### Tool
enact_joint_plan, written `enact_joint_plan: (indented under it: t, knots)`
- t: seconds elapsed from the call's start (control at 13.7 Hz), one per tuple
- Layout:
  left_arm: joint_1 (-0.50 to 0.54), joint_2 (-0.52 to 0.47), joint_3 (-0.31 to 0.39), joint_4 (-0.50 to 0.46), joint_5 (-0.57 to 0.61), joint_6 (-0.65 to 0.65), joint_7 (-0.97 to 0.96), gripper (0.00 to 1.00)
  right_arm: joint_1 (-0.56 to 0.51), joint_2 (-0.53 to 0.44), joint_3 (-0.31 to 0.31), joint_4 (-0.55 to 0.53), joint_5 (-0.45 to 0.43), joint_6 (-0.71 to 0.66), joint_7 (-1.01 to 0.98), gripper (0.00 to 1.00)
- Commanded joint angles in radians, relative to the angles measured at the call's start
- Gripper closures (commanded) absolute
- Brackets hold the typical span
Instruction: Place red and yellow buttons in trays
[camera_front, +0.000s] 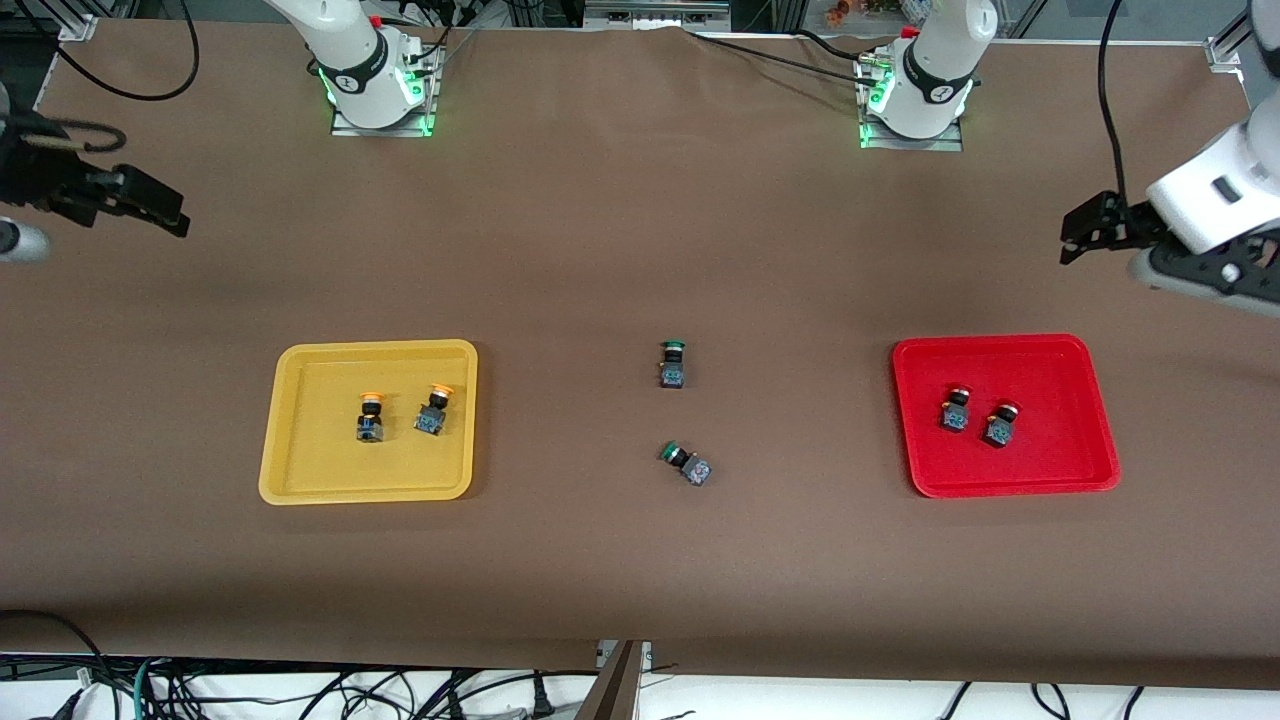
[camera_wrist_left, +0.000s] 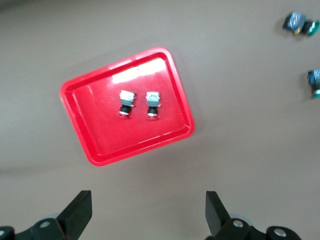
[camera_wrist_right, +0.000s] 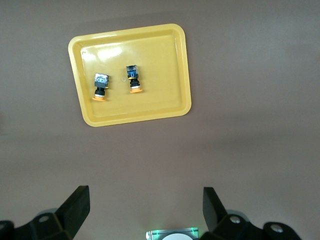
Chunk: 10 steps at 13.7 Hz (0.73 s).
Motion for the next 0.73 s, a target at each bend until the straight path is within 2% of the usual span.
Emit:
enact_joint_plan:
  t: [0.0, 0.29, 0.66]
  knots:
    - [-0.107, -0.06, 0.158, -0.075, -0.023, 0.046, -0.067, 0.0, -0.012, -0.02, 0.013, -0.028, -0.013, -0.032, -0.025, 0.0]
    - [-0.101, -0.046, 0.157, -0.057, -0.011, -0.01, -0.064, 0.0, -0.01, -0.003, 0.007, -0.022, -0.008, -0.041, -0.024, 0.0]
    - [-0.101, -0.027, 0.157, -0.037, -0.012, -0.013, -0.074, 0.0, -0.004, -0.003, 0.013, -0.022, -0.01, -0.038, -0.022, 0.0]
